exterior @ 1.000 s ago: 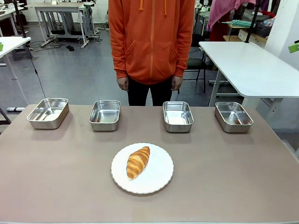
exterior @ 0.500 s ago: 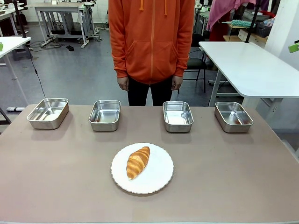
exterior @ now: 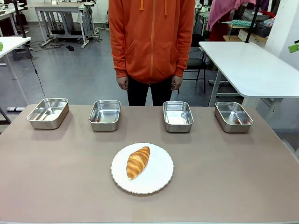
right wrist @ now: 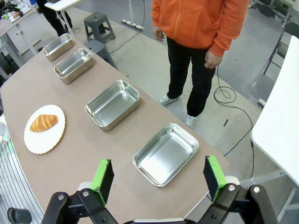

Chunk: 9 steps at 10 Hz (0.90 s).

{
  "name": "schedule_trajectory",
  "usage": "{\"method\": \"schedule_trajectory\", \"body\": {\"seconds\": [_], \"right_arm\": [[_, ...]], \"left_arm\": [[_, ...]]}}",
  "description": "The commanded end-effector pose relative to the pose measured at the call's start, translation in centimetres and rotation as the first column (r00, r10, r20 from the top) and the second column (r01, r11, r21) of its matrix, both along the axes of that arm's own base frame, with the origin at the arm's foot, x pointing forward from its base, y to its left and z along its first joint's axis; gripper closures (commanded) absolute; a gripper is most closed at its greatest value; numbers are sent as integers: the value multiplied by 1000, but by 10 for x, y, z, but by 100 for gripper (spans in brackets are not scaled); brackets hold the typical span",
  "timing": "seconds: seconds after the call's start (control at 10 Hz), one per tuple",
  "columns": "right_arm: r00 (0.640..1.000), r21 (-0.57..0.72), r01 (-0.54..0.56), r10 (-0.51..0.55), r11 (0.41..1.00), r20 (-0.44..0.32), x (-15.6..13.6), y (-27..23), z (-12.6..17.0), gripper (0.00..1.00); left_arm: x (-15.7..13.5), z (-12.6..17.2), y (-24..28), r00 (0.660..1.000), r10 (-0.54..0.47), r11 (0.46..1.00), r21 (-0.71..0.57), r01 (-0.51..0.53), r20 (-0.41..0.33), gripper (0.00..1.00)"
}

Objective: Place the bread in the container.
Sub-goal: Place the Butter Roll into the Airtight Container indicated by the human.

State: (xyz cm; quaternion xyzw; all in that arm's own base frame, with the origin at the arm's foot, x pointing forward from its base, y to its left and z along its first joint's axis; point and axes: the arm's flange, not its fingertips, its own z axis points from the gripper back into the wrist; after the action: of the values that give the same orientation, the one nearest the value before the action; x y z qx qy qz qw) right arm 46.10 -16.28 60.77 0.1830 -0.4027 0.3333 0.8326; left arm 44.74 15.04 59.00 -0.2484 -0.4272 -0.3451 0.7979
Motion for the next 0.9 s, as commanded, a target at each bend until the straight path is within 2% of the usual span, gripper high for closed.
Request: {"method": "schedule_trajectory", "body": {"seconds": [0.0, 0.8], "right_arm": [[1000, 10, -5, 5, 1000, 13, 0, 1, 1, 0], [1000, 10, -5, 5, 1000, 13, 0, 1, 1, 0]], "left_arm": [[-2, 0, 1, 1000, -10, 1000, -16, 11, 16, 0], [-2, 0, 1, 1000, -10, 1000, -16, 11, 16, 0]]}}
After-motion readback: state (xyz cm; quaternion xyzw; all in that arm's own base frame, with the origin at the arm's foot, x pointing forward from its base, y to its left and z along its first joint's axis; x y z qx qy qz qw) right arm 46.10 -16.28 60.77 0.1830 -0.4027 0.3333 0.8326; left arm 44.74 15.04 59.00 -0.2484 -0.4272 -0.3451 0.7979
